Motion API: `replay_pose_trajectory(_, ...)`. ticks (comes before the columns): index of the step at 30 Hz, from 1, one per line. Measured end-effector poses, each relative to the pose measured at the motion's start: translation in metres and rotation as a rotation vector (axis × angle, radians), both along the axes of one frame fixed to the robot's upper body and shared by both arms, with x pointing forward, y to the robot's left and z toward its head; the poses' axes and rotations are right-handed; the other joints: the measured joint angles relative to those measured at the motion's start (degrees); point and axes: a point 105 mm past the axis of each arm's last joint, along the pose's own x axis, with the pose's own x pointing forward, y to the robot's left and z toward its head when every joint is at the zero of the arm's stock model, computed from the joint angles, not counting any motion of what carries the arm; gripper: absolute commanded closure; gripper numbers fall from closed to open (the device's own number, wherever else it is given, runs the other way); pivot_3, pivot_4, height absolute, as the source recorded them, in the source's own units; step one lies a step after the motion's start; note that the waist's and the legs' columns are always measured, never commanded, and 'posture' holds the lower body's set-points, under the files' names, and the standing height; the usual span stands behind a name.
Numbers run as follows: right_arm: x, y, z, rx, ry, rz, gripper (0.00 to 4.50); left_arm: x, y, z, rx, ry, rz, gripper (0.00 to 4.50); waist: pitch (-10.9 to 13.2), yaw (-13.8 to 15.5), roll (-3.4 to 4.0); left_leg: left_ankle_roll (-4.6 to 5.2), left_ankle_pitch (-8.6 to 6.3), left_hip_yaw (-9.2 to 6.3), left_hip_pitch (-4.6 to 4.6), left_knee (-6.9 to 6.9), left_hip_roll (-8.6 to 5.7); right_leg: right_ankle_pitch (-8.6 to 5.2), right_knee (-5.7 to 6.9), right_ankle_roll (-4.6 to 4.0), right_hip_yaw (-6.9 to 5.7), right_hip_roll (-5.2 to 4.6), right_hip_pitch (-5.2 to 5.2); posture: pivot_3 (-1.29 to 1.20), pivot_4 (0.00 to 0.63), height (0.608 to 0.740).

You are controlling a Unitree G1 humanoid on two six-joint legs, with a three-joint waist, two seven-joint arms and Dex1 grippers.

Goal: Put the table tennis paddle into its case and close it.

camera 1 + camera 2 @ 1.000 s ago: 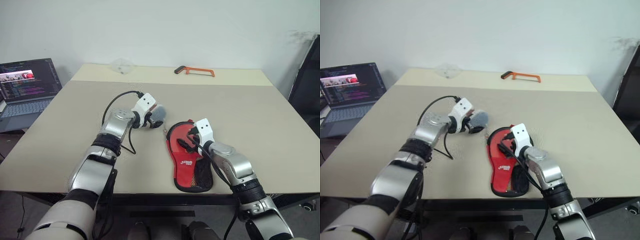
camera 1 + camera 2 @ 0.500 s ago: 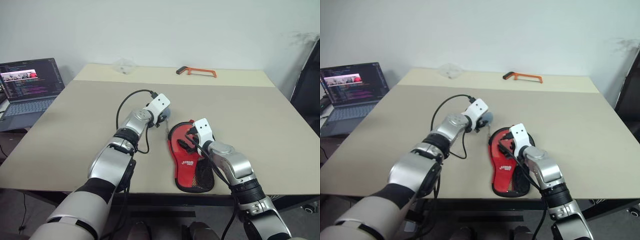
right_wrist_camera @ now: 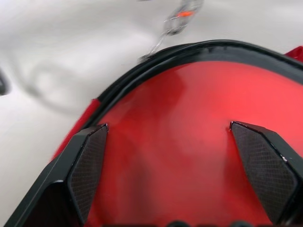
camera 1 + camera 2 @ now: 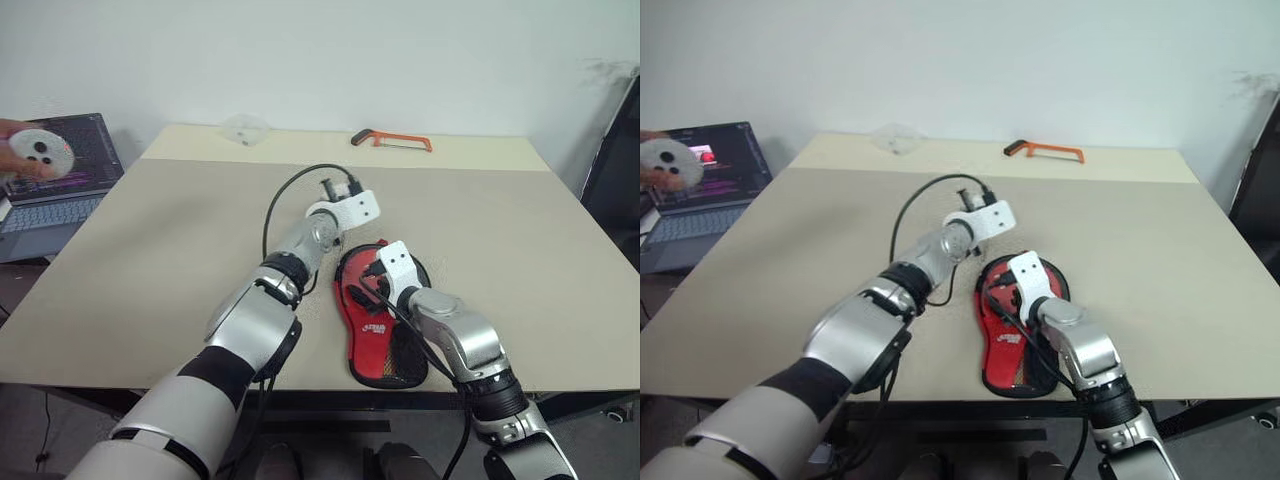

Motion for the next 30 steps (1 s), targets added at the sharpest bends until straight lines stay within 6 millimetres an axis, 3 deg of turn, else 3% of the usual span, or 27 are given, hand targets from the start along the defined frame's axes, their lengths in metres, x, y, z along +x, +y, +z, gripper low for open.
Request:
replay_pose_trajectory(14, -0.031, 0.007, -0.002, 0.014, 0.028, -0.003, 0.0, -0.015, -0.048, 0.004, 0.129, -0.169, -0.115, 4.47, 0.0, 0.3, 0.0, -0.11, -0.07, -0.02, -0.08, 0.01, -0.02, -0.06, -0.04, 0.0, -0.04, -0.03, -0.04, 0.0, 0.15, 0.74)
replay_pose_trajectory(23, -0.033, 0.006, -0.002, 0.012, 0.028, -0.015, 0.0, -0.034, -0.085, 0.003, 0.186, -0.254, -0.268, 4.47, 0.0, 0.4, -0.01, -0.11, -0.07, -0.02, -0.15, 0.01, -0.03, -0.07, -0.09, 0.01, -0.06, -0.06, -0.06, 0.0, 0.15, 0.74)
replay_pose_trajectory(30, -0.035, 0.004, -0.003, 0.013, 0.025, -0.032, 0.0, -0.045, -0.1, 0.007, 0.229, -0.334, -0.38, 4.47, 0.0, 1.1, -0.01, -0.13, -0.08, -0.01, -0.15, 0.01, -0.06, -0.09, -0.11, 0.02, -0.06, -0.1, -0.06, 0.0, 0.15, 0.74)
